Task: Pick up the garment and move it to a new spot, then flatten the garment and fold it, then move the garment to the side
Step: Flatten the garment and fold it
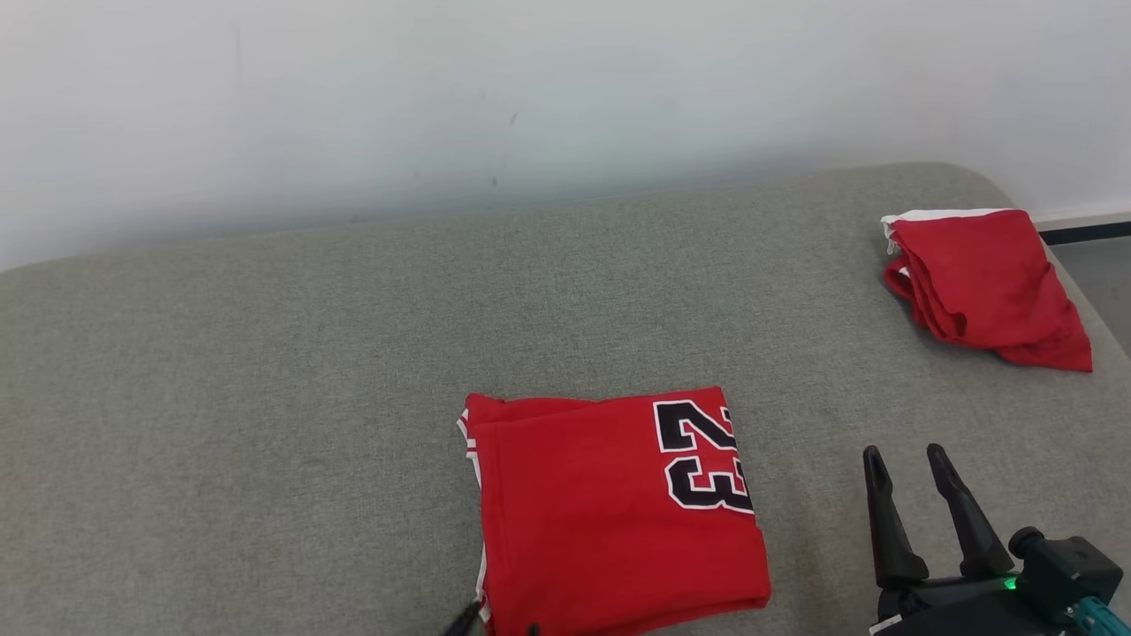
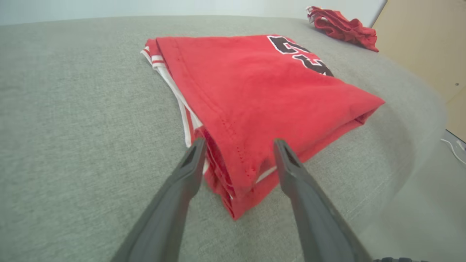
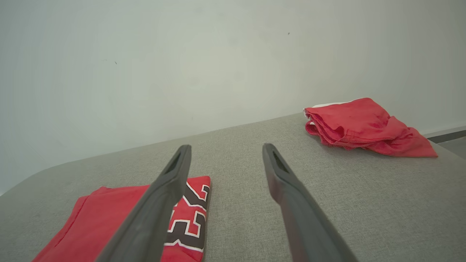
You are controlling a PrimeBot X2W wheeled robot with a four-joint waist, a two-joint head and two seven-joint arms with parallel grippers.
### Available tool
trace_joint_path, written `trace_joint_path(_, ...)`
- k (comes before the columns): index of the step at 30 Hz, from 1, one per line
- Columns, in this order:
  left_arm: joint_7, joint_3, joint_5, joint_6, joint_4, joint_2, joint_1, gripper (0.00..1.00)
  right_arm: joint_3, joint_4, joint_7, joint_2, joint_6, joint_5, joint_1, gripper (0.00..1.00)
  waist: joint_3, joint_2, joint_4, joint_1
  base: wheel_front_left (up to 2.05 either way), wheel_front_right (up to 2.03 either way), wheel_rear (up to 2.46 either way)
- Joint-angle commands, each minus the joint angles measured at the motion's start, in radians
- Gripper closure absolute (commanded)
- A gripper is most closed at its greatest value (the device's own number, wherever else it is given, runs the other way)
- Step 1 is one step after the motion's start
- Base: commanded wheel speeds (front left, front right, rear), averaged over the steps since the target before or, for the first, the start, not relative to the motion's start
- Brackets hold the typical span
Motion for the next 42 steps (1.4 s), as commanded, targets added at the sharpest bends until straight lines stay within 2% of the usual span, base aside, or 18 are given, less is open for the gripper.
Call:
trace_joint_path(1,0.0,0.02,-0.008,0.008,-0.031,-0.001,0.017,0.0,-0.007,-0.002,-0.004,-0.005,-0.003,0.001,0.007,0.0,-0.002,0.0,0.004,0.0,0.0,0.0,0.0)
trace_joint_path(12,0.0,0.253,-0.017,0.062,-0.3,0.021,0.077,0.0,-0.026,-0.011,-0.004,-0.001,-0.003,-0.021,0.021,0.0,-0.027,0.0,0.039,0.0,0.0,0.0,0.0)
trace_joint_path(21,0.0,0.443,0.009,0.102,-0.378,0.053,0.084,0.0,-0.025,-0.017,-0.004,0.0,-0.003,-0.032,0.026,0.0,-0.038,0.0,0.049,0.0,0.0,0.0,0.0)
trace_joint_path(26,0.0,0.478,0.024,0.097,-0.362,0.057,0.073,0.0,-0.02,-0.018,-0.004,0.001,-0.003,-0.042,0.031,0.0,-0.039,0.0,0.056,0.0,0.0,0.0,0.0)
trace_joint_path(42,0.0,0.491,0.037,0.061,-0.295,0.046,0.049,0.0,0.001,-0.006,-0.004,-0.003,-0.003,-0.066,0.031,0.0,-0.037,0.0,0.06,0.0,0.0,0.0,0.0)
